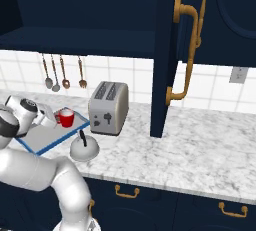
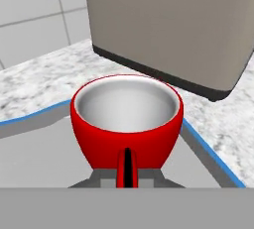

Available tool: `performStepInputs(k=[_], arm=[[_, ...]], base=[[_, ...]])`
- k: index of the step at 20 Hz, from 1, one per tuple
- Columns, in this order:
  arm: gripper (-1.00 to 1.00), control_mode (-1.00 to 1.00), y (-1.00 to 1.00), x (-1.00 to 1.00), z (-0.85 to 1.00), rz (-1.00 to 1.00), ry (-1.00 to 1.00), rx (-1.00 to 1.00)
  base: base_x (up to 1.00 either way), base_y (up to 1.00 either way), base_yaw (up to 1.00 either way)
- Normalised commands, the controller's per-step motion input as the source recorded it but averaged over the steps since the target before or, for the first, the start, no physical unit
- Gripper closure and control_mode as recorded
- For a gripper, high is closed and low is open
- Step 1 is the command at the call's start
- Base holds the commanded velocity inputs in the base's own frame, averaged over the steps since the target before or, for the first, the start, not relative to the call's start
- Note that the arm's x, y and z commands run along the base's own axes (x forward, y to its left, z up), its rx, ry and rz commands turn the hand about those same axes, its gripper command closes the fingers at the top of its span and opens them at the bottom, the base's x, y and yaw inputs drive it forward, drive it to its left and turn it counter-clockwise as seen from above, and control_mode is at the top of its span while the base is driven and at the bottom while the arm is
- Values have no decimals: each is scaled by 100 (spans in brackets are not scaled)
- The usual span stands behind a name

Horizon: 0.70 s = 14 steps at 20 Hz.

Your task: Pick the kettle from the counter and place it on the tray. Then pick the mug from the cabinet and place it on the tray. Then close the cabinet doors.

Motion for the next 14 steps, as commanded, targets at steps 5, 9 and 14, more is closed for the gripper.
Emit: performStepInputs(k=[5, 9, 14], arm=[[100, -100, 0, 12, -31, 0, -3, 0], [-100, -100, 0, 0, -30, 0, 0, 0], [-100, -100, 0, -10, -4, 0, 0, 2]], base=[[0, 0, 0], [0, 0, 0], [0, 0, 0]])
